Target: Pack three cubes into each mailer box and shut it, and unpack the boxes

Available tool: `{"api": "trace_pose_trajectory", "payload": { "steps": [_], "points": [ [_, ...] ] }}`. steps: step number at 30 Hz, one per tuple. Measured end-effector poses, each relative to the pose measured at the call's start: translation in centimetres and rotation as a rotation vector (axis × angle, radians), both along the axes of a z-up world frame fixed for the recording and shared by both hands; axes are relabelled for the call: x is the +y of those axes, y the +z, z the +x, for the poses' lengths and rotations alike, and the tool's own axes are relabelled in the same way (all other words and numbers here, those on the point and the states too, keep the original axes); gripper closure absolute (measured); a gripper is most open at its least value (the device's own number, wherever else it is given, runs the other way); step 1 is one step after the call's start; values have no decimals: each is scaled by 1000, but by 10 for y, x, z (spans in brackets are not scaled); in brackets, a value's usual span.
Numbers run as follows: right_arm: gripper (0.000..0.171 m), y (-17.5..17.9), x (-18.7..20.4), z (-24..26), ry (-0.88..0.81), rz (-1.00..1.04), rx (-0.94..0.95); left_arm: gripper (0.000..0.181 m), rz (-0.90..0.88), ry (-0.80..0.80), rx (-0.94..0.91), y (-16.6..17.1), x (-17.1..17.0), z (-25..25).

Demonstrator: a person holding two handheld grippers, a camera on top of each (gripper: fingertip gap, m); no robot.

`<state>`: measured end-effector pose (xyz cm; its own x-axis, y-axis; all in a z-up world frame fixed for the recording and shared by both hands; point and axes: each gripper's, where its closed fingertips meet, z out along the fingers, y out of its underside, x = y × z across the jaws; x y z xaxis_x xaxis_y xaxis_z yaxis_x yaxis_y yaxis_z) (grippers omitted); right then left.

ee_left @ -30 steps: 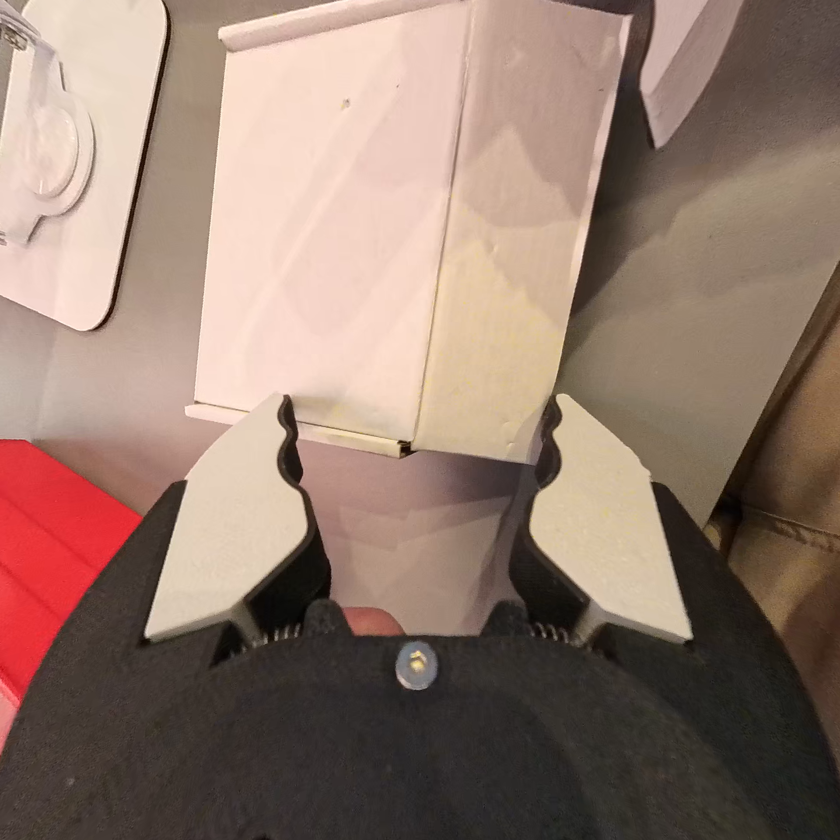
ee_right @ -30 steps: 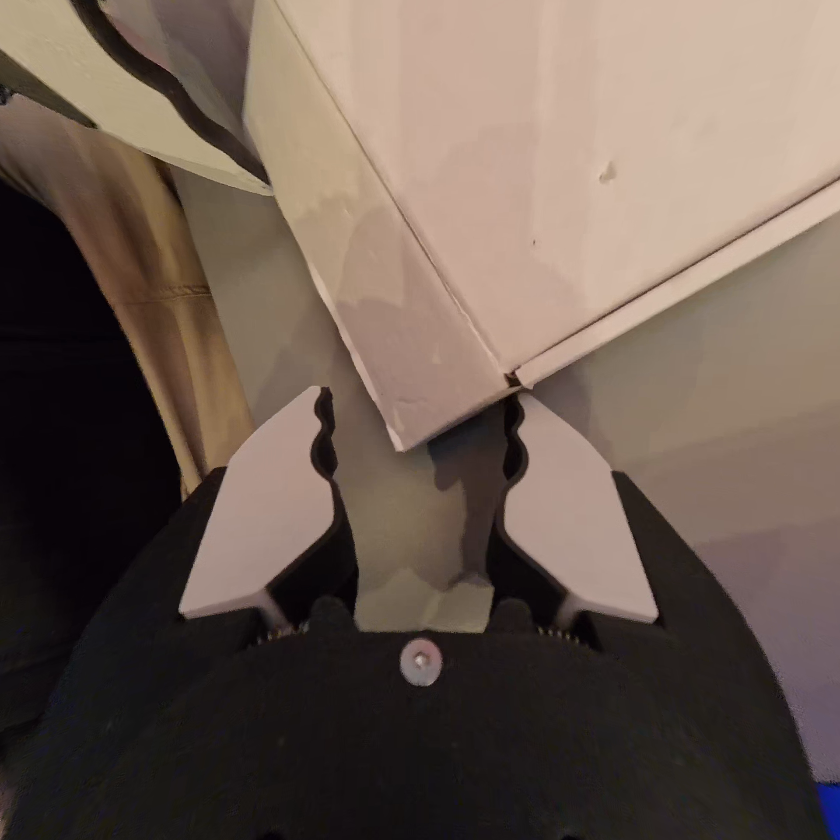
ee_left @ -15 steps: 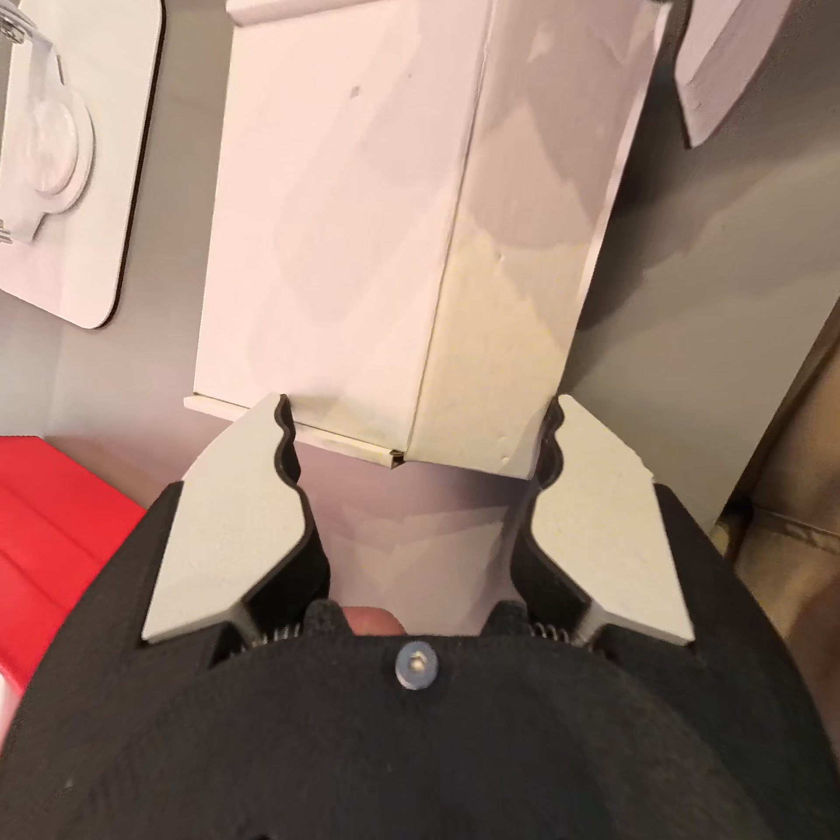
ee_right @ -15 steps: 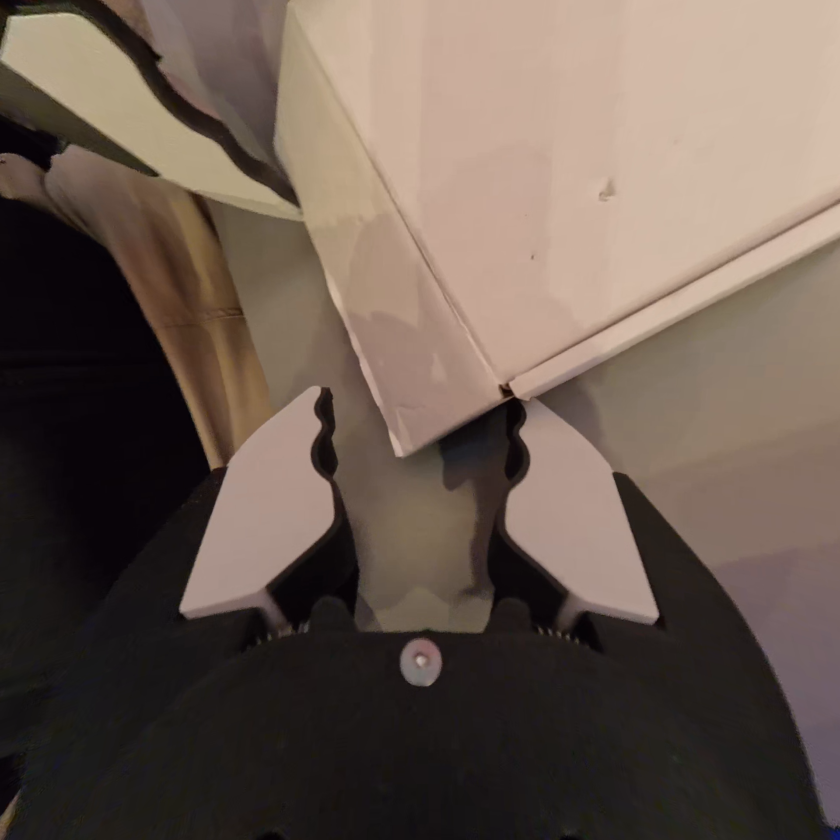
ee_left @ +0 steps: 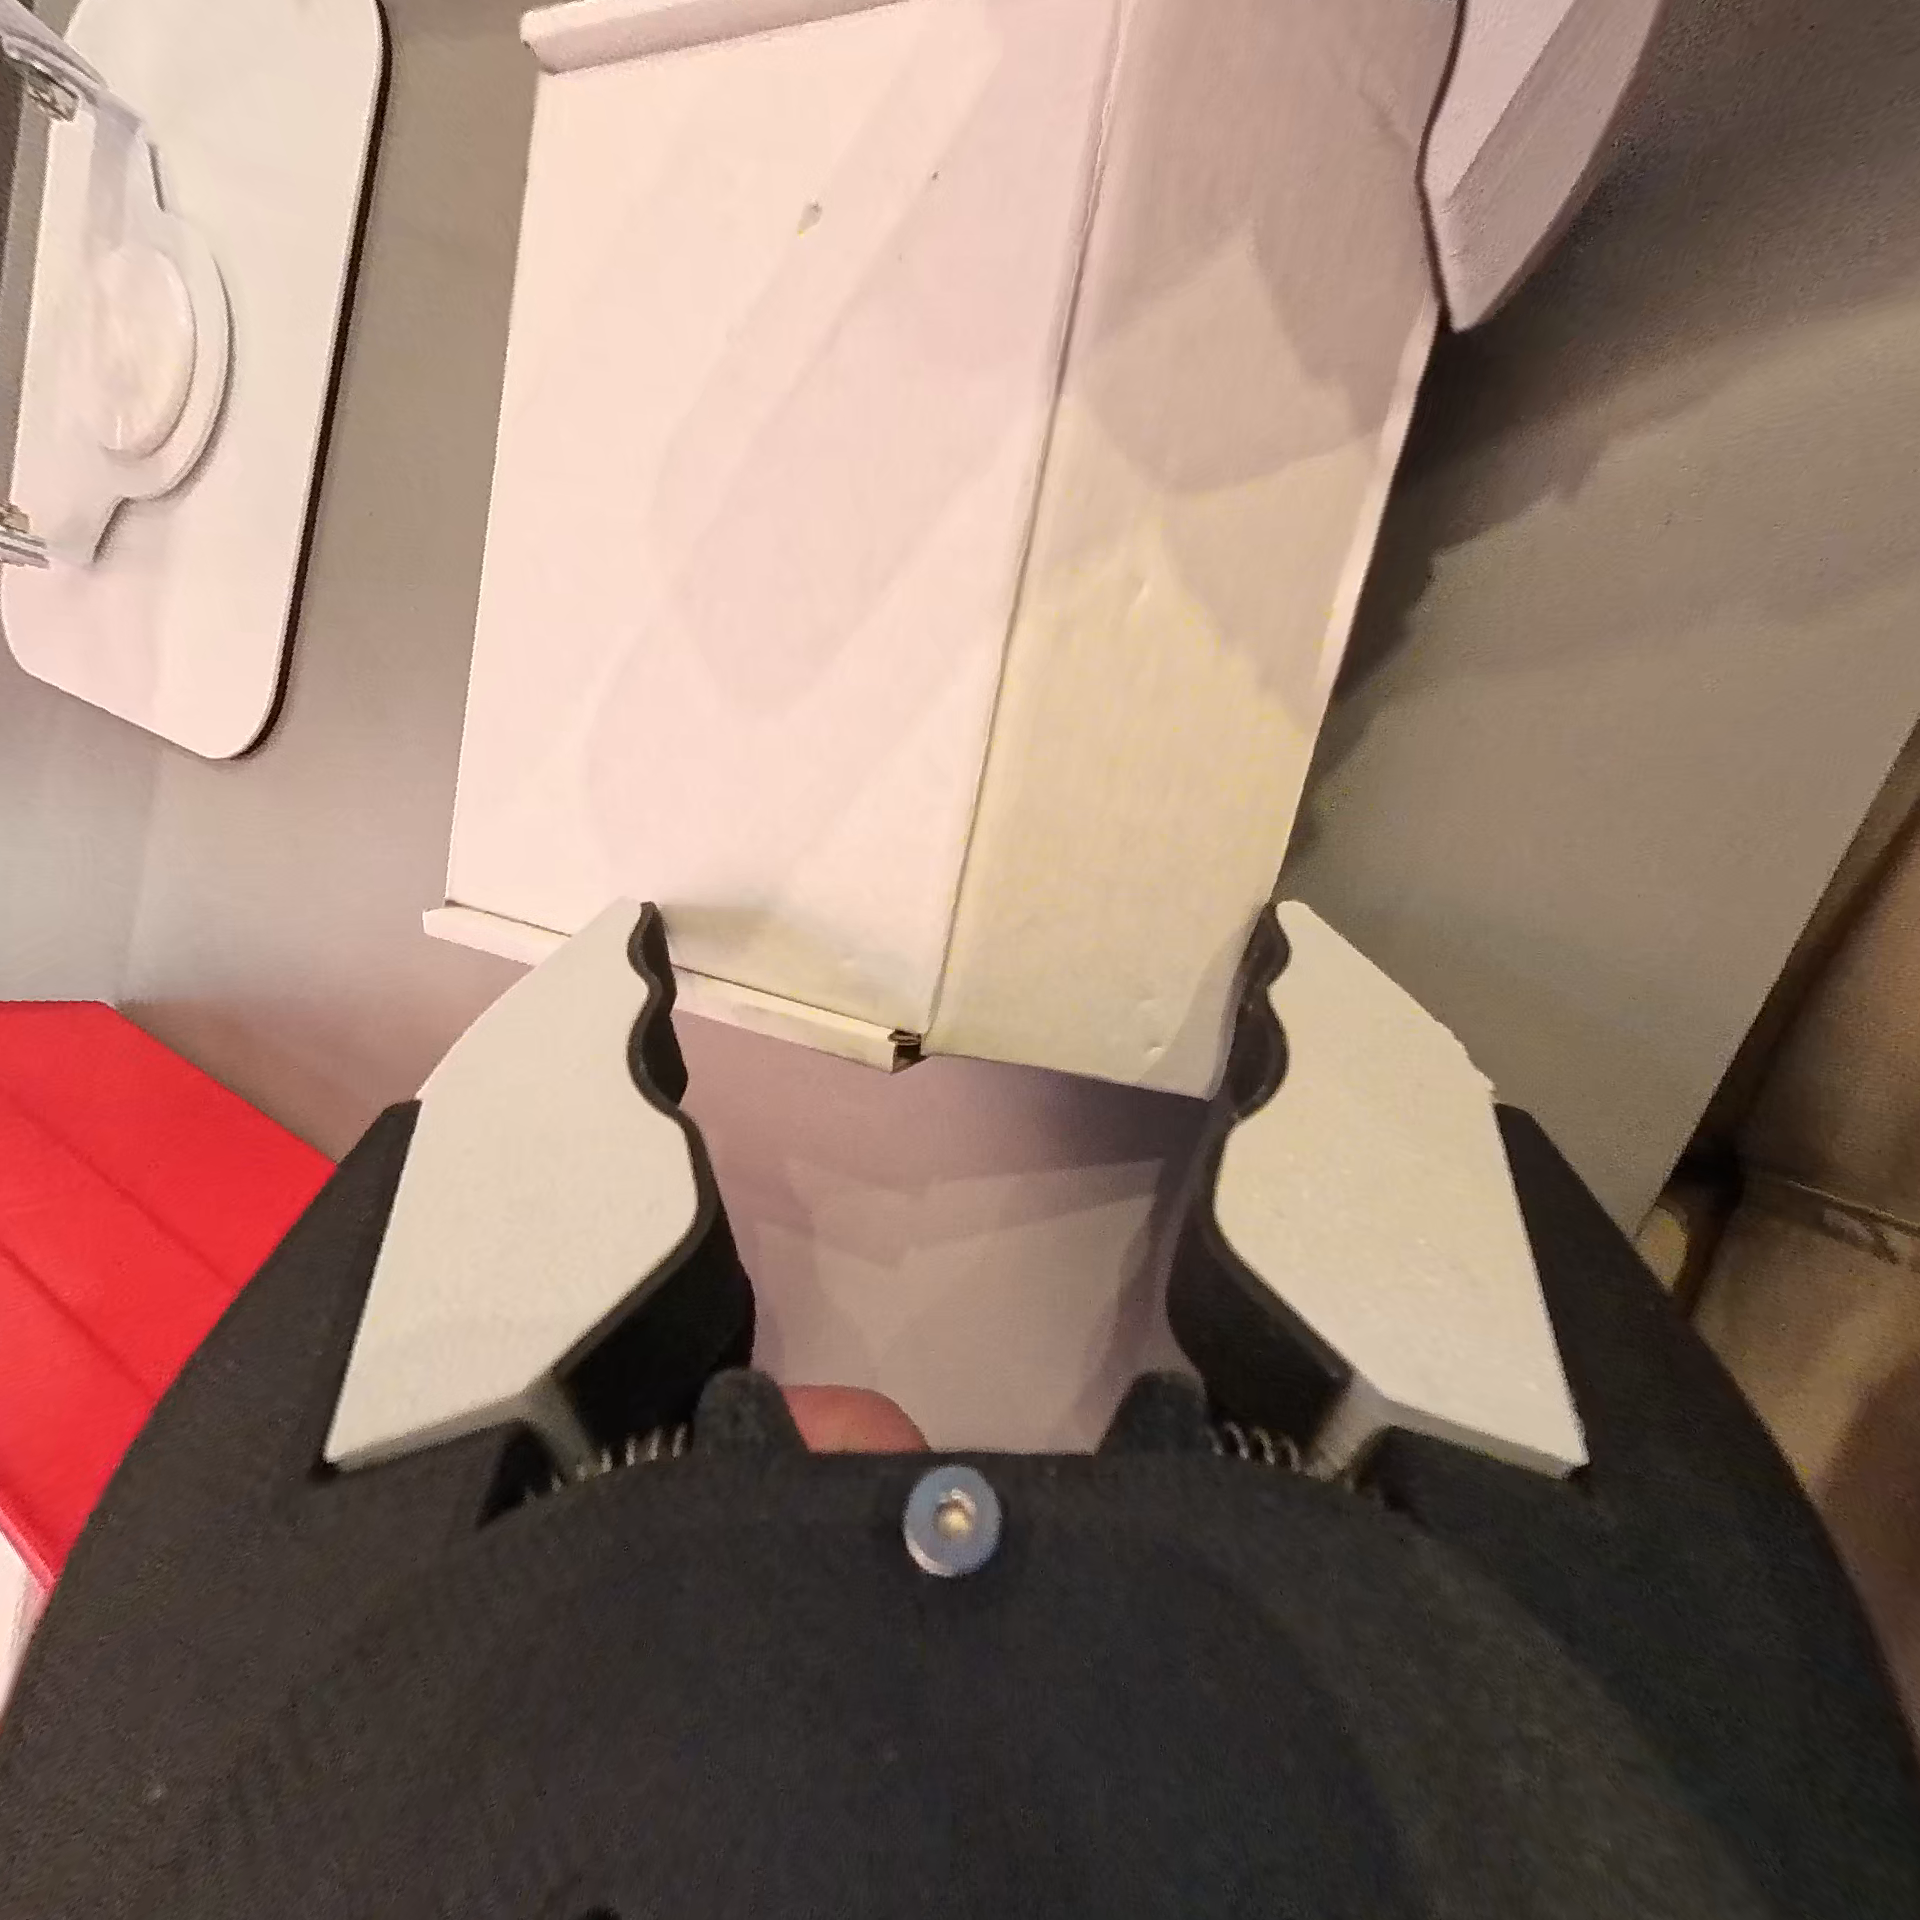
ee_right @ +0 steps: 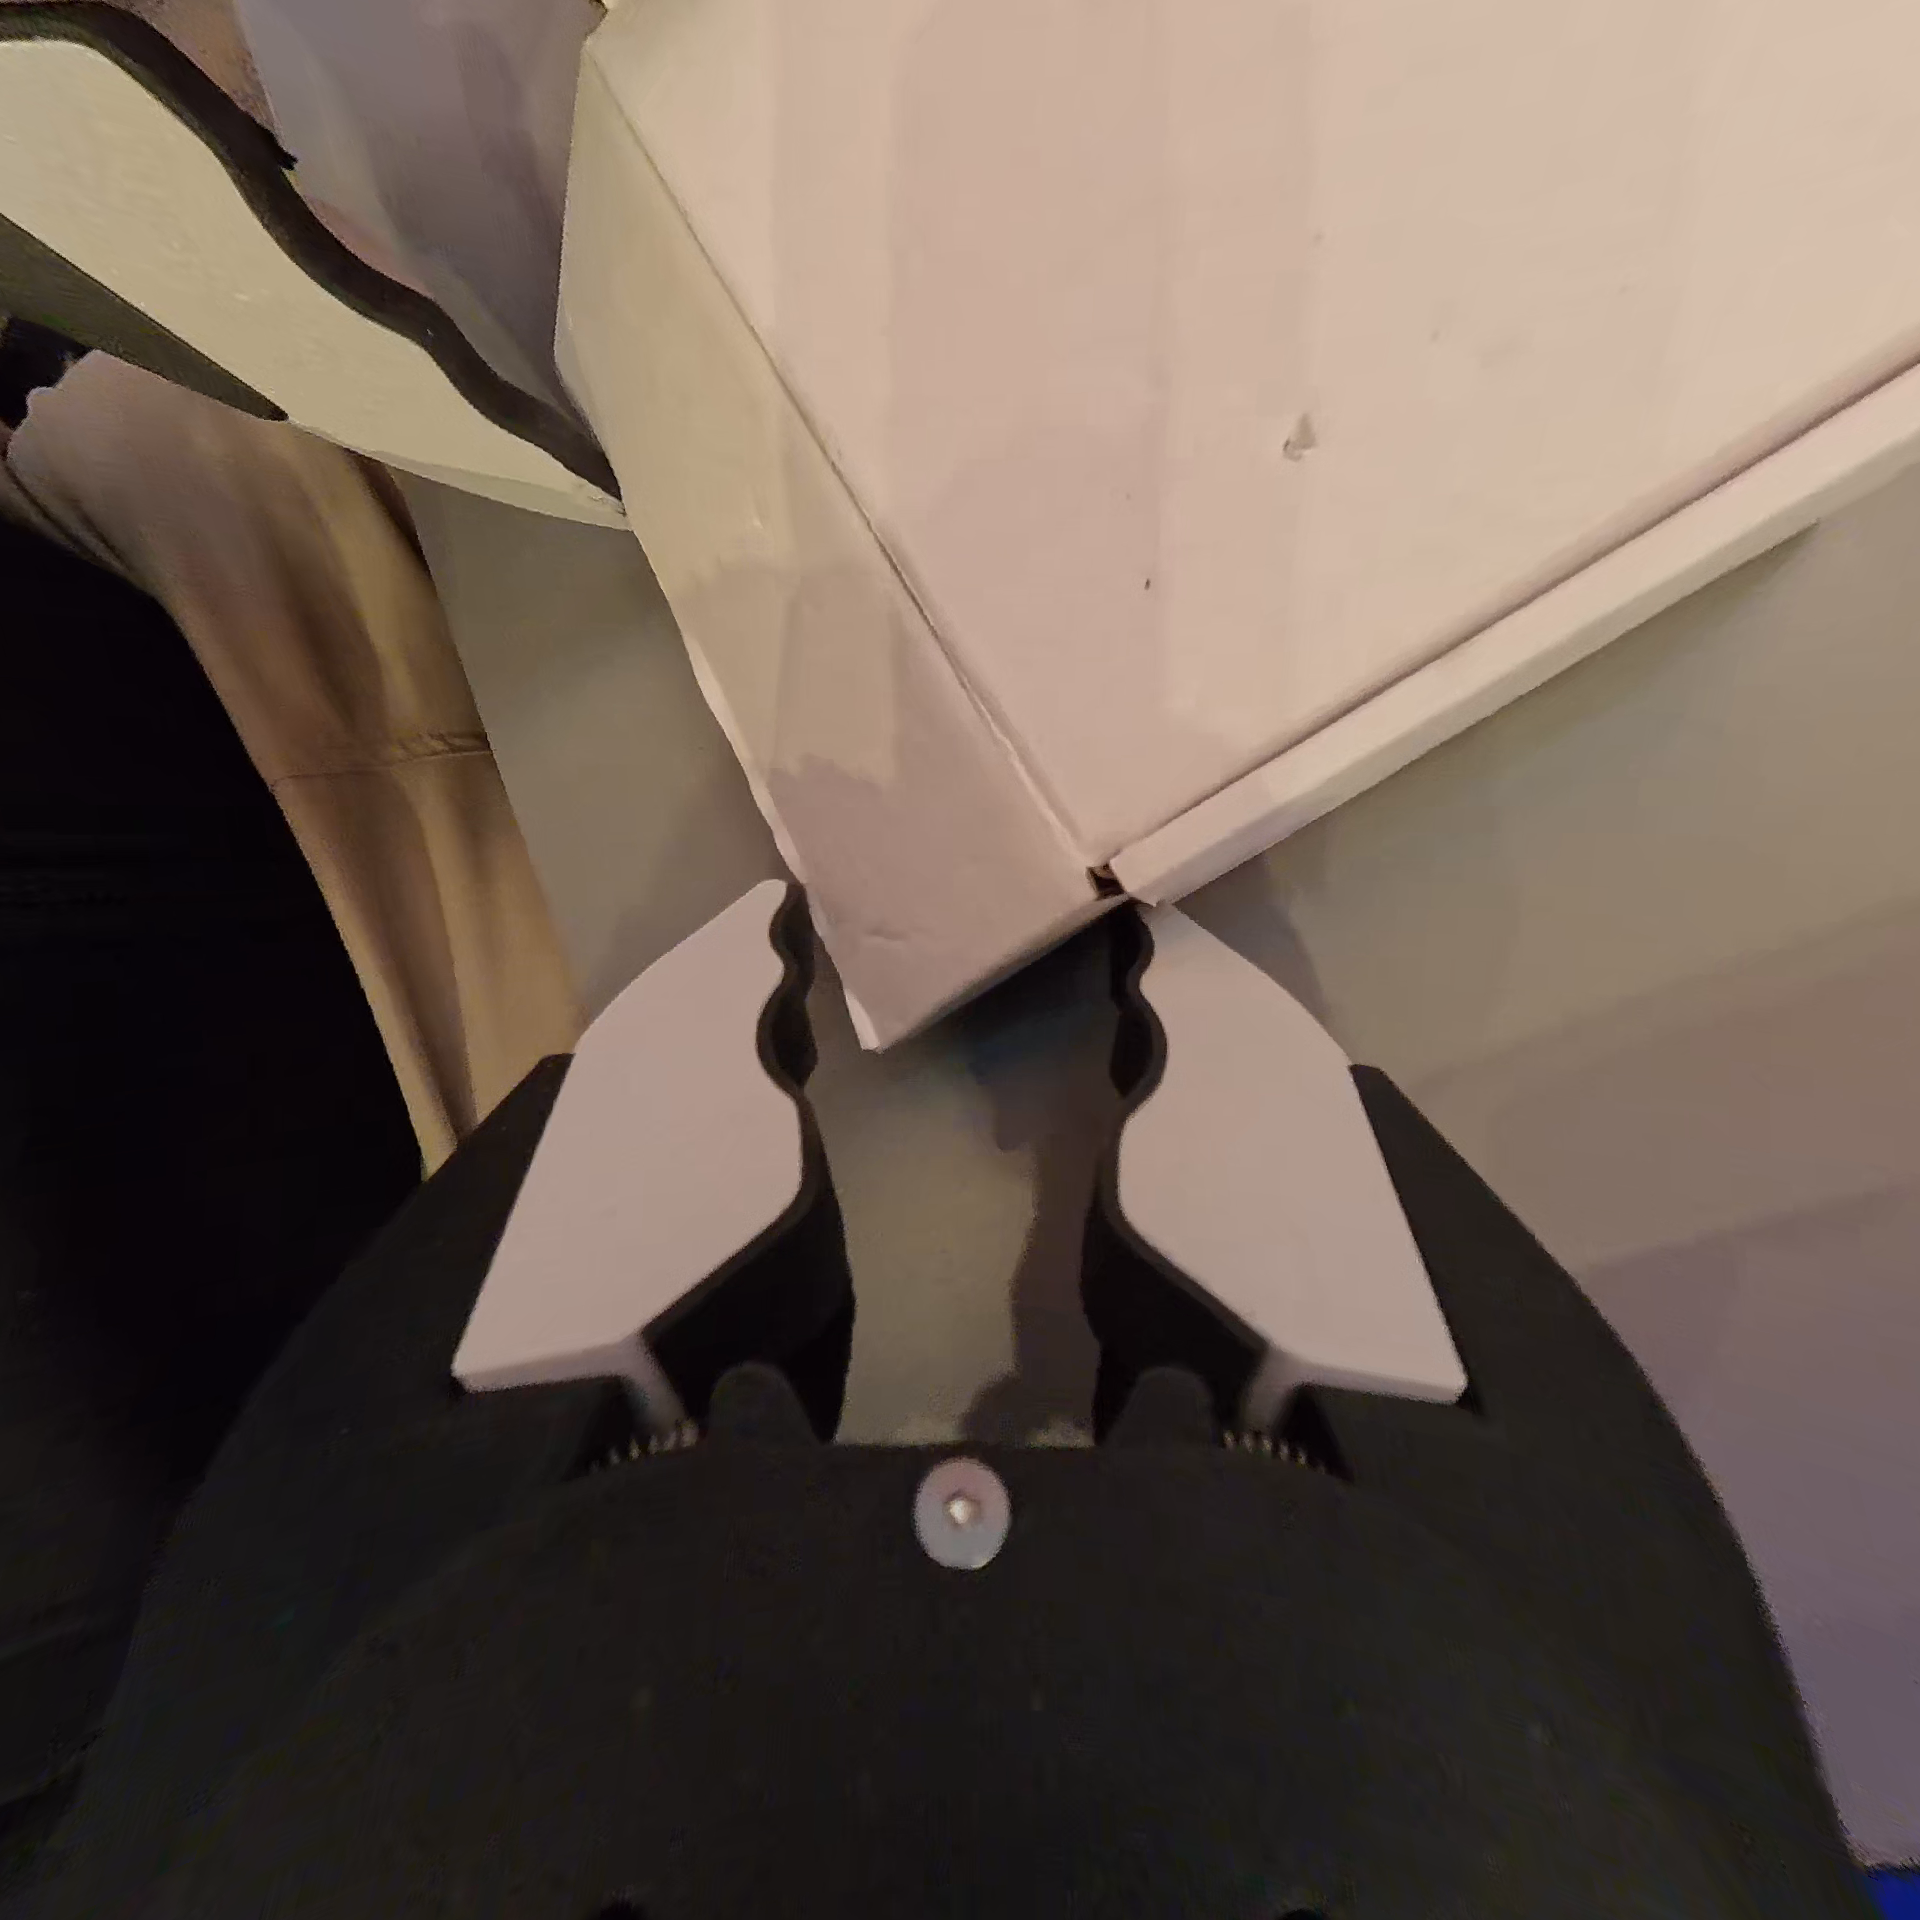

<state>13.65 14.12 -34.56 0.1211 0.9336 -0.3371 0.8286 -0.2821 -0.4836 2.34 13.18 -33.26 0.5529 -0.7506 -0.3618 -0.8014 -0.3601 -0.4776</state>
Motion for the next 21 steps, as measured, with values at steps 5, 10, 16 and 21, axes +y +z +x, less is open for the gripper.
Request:
{"api": "trace_pose_trajectory", "payload": {
  "steps": [5, 10, 16, 21],
  "points": [
    [119, 2, 1, 4, -5, 39, -14, 78, 5, 0, 6, 0, 1, 0],
    [110, 8, 11, 14, 8, 161, -87, 78, 4, -10, 16, 0, 1, -1],
    [104, 8, 15, 12, 43, 183, -77, 78, 7, -11, 16, 0, 1, -1],
    [103, -2, 10, 4, 78, 127, -51, 78, 7, -22, 29, -1, 1, -1]
  ]
}}
